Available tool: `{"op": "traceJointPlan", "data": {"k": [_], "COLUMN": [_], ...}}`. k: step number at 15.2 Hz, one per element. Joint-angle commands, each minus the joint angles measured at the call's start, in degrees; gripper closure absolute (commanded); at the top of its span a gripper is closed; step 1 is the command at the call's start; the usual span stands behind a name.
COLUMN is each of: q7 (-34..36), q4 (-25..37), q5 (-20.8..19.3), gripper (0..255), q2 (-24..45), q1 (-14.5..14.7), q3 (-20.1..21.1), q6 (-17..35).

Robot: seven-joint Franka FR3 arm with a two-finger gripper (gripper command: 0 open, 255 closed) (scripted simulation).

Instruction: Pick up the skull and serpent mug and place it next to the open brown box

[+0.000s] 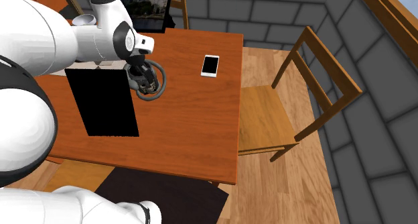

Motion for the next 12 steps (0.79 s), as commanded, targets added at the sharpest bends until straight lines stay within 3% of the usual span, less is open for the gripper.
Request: {"op": "traceJointPlan", "data": {"k": [1,4,12], "q7": [-0.5,-1.7,-1.7], "q4": [0.7,3.0,3.0], "q5": [0.7,2.3,2.3], "gripper": [0,0,0], "q2": [-1.3,-4.5,-4.5], "q1": [-0.1,-0.1,-0.1], "q3": [-0.1,-0.4,-0.4], "q6": [-1.9,-7.1,-7.1]}}
